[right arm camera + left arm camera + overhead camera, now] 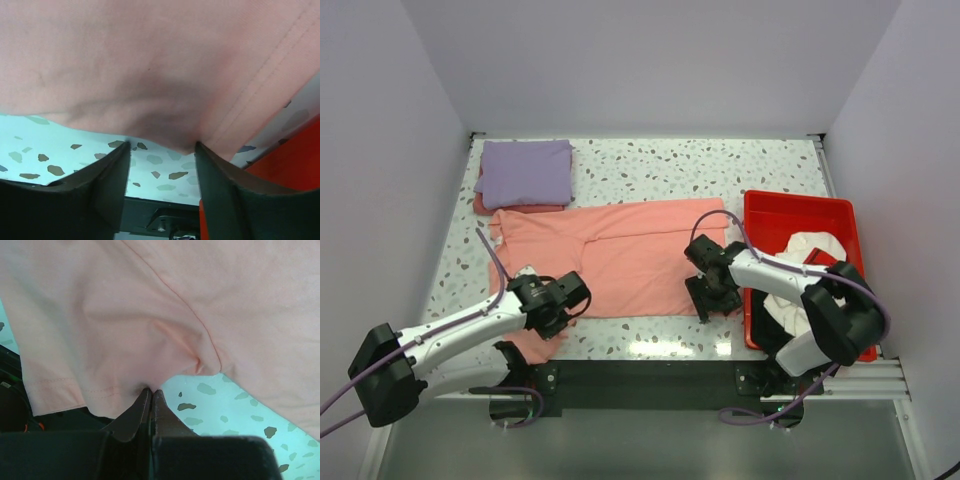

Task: Fold and stack the t-shirts
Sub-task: Fold the tshirt

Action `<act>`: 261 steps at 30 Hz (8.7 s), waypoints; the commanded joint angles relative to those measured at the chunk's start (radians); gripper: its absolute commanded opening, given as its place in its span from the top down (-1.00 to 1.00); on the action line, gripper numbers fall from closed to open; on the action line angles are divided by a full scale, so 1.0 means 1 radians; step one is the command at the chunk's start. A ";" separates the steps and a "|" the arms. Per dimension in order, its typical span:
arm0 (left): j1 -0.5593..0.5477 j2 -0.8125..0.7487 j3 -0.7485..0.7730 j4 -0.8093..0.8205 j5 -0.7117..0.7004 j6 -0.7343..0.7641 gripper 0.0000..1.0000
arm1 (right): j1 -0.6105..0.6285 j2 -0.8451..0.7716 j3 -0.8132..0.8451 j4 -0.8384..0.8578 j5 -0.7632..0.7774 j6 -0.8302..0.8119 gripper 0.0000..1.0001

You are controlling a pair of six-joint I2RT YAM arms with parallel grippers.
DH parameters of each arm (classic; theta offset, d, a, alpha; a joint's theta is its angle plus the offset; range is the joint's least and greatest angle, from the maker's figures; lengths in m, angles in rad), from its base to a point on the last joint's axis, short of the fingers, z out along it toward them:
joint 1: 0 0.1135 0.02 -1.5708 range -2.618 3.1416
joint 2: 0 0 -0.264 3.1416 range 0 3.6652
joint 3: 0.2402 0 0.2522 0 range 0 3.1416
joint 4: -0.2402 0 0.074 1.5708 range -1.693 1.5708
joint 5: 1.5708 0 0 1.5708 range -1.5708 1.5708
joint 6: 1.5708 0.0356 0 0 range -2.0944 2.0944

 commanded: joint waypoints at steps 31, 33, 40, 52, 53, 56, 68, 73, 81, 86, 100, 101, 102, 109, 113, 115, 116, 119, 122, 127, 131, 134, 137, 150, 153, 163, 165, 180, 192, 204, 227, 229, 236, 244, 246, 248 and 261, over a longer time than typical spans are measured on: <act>0.211 0.107 0.212 0.110 -0.184 0.361 0.87 | -0.037 0.041 0.254 -0.082 0.161 -0.045 1.00; 0.221 0.138 0.241 0.120 -0.196 0.403 0.87 | -0.048 0.041 0.278 -0.085 0.163 -0.050 1.00; 0.304 0.189 0.284 0.215 -0.207 0.531 0.88 | -0.094 0.071 0.353 -0.085 0.172 -0.075 1.00; 0.425 0.265 0.354 0.413 -0.200 0.697 0.90 | -0.156 0.206 0.505 -0.080 0.180 -0.082 1.00; 0.432 0.285 0.359 0.423 -0.194 0.721 0.91 | -0.163 0.212 0.508 -0.080 0.181 -0.082 1.00; 0.458 0.339 0.385 0.449 -0.184 0.763 0.94 | -0.180 0.239 0.522 -0.083 0.187 -0.087 1.00; 0.507 0.475 0.462 0.509 -0.159 0.846 1.00 | -0.206 0.344 0.634 -0.092 0.175 -0.116 1.00; 0.522 0.492 0.463 0.541 -0.148 0.858 1.00 | -0.210 0.374 0.659 -0.106 0.181 -0.118 0.99; 0.551 0.538 0.472 0.591 -0.110 0.866 1.00 | -0.222 0.429 0.709 -0.112 0.201 -0.122 0.92; 0.571 0.574 0.477 0.630 -0.124 0.877 0.75 | -0.248 0.524 0.801 -0.131 0.227 -0.137 0.66; 0.630 0.457 0.514 0.649 -0.049 0.895 -1.00 | -0.304 0.443 0.947 -0.102 0.283 -0.203 -0.98; 0.630 0.436 0.477 0.649 -0.005 0.894 -1.00 | -0.304 0.420 0.897 -0.097 0.228 -0.196 -0.98; 0.630 0.416 0.457 0.646 0.020 0.890 -1.00 | -0.302 0.398 0.869 -0.077 0.200 -0.184 -0.98; 0.622 0.168 0.169 0.591 0.200 0.849 -1.00 | -0.298 0.242 0.645 0.020 0.062 -0.167 -0.98; 0.619 0.068 -0.010 0.616 0.270 0.831 -1.00 | -0.296 0.228 0.585 0.046 0.010 -0.171 -0.98; 0.619 0.043 -0.049 0.633 0.290 0.821 -1.00 | -0.293 0.234 0.570 0.066 -0.033 -0.171 -0.98; 0.619 0.043 -0.049 0.635 0.303 0.824 -0.98 | -0.289 0.237 0.559 0.073 -0.035 -0.170 -0.98; 0.617 0.046 -0.051 0.629 0.304 0.828 -0.86 | -0.272 0.255 0.541 0.090 -0.059 -0.170 -0.98; 0.616 0.066 -0.057 0.627 0.275 0.826 -0.73 | -0.265 0.278 0.531 0.098 -0.059 -0.164 -0.98; 0.617 0.123 -0.057 0.682 0.244 0.818 -0.52 | -0.265 0.294 0.527 0.109 -0.067 -0.159 -0.98; 0.617 0.135 -0.057 0.736 0.241 0.821 -0.48 | -0.265 0.300 0.519 0.115 -0.072 -0.159 -0.98; 0.617 0.175 -0.028 0.723 0.220 0.826 -0.33 | -0.264 0.303 0.518 0.112 -0.058 -0.160 -0.98; 0.619 0.201 -0.012 0.713 0.198 0.823 -0.23 | -0.264 0.305 0.518 0.107 -0.044 -0.161 -0.98; 0.619 0.190 0.054 0.641 0.160 0.821 0.47 | -0.264 0.325 0.524 0.084 -0.015 -0.156 -0.98; 0.617 0.192 0.066 0.623 0.122 0.821 0.73 | -0.265 0.329 0.525 0.081 -0.010 -0.156 -0.98; 0.628 0.244 0.130 0.660 0.088 0.844 1.00 | -0.265 0.329 0.525 0.073 -0.006 -0.161 -0.98; 0.634 0.253 0.150 0.664 0.083 0.843 1.00 | -0.264 0.328 0.524 0.075 -0.004 -0.162 -0.98; 0.731 0.374 0.293 0.701 0.042 0.861 1.00 | -0.264 0.334 0.533 0.059 0.016 -0.174 -0.98; 0.836 0.478 0.344 0.692 0.036 0.855 0.99 | -0.265 0.348 0.547 0.046 0.031 -0.180 -0.98; 0.990 0.526 0.461 0.735 0.031 0.867 0.30 | -0.264 0.325 0.551 0.035 0.039 -0.184 -0.98; 0.840 0.323 0.216 0.902 0.461 0.995 -1.00 | -0.264 0.297 0.537 0.036 0.036 -0.187 -0.98; 0.838 0.354 0.225 0.894 0.424 0.984 -1.00 | -0.264 0.294 0.530 0.039 0.034 -0.187 -0.98; 0.838 0.498 0.258 0.928 0.393 0.981 -1.00 | -0.264 0.282 0.528 0.030 0.037 -0.191 -0.98; 0.924 0.526 0.337 0.860 0.169 1.008 -1.00 | -0.264 0.269 0.522 0.032 0.036 -0.194 -0.98; 0.988 0.529 0.345 0.877 0.159 1.002 -1.00 | -0.264 0.269 0.521 0.035 0.037 -0.193 -0.98; 1.034 0.560 0.370 0.882 0.154 1.012 -1.00 | -0.265 0.272 0.521 0.027 0.040 -0.194 -0.98; 1.131 0.523 0.457 0.835 0.255 0.987 -1.00 | -0.264 0.245 0.536 0.027 0.040 -0.196 -0.98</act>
